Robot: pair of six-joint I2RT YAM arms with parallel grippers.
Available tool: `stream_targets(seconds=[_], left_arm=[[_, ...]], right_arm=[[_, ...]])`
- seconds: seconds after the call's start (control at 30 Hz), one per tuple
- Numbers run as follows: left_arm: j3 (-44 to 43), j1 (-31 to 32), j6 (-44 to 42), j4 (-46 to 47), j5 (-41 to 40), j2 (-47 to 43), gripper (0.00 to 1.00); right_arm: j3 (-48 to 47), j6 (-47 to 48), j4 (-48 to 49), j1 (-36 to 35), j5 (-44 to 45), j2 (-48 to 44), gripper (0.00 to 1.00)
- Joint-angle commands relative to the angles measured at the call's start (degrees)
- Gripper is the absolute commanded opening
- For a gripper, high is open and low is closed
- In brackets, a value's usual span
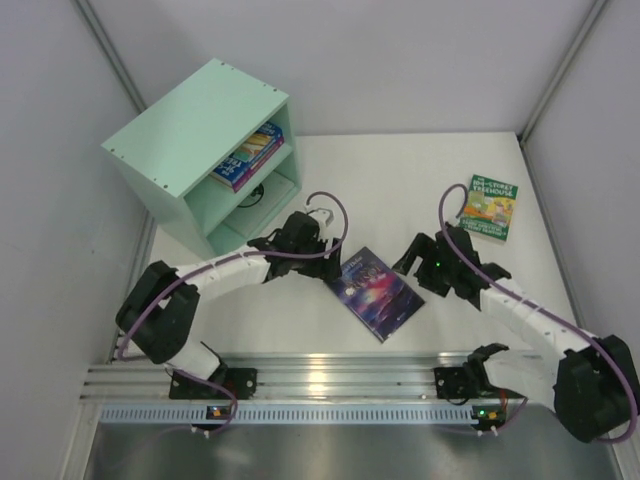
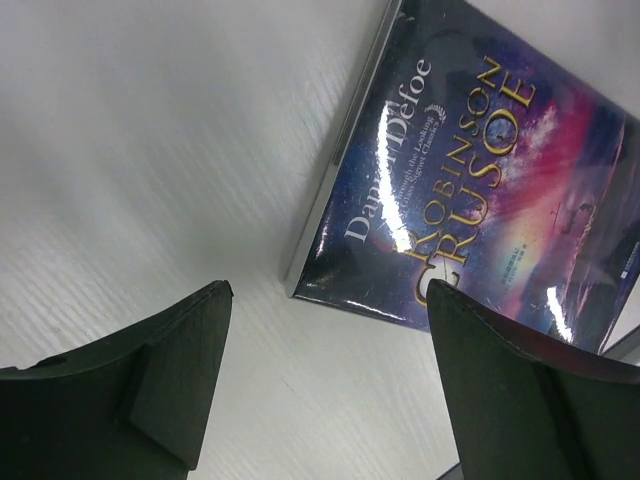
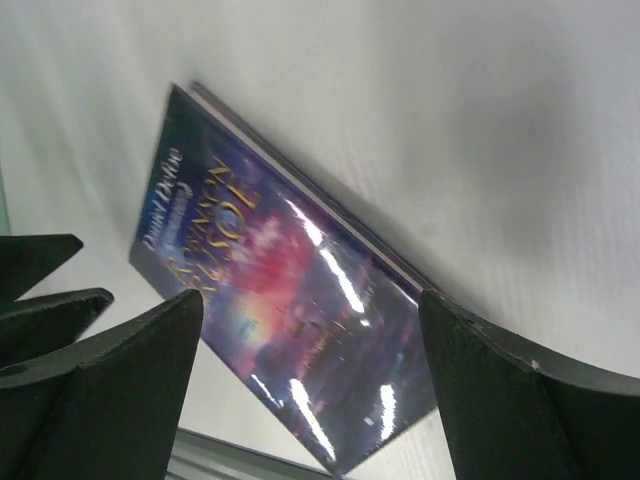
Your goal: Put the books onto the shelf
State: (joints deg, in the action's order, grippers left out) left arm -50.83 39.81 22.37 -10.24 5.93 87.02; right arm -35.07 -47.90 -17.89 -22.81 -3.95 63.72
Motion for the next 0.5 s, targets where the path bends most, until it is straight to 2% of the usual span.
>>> stream_targets(seconds=[0.0,0.13,0.2,0.27,0.33,0.43,0.47], left_arm=[[-1.12,-0.26,-1.45,2.68,4.34,2.18,0.84],[0.2,-0.17,0.04,5.49,7.69,5.51,0.78],[0.64,-0.17,1.35,6.63,9.18,6.57,0.72],[2.13,0.09,2.41,8.82,11.37,7.11,0.68],[4.41,1.05,4.52,9.8,12.17,5.8,0.57],[7.83,2.89,8.64,11.64,11.3,2.63,0.42],[8.98,3.25,9.96,12.6,11.73,1.75,0.41]], right_arm=[[5.96,-7.1,-4.17,-1.54,6.94,-5.79,0.88],[14.13,-13.17,1.79,-4.08,5.7,-11.86,0.86],[15.73,-14.93,4.6,-4.7,5.53,-11.78,0.84],[17.31,-13.9,10.4,-5.05,4.3,-10.47,0.81],[17.32,-11.97,16.62,-5.05,4.3,-7.5,0.8],[12.69,-7.57,20.34,-4.62,4.3,-0.48,0.78],[11.09,-4.86,21.13,-4.44,4.21,1.65,0.78]])
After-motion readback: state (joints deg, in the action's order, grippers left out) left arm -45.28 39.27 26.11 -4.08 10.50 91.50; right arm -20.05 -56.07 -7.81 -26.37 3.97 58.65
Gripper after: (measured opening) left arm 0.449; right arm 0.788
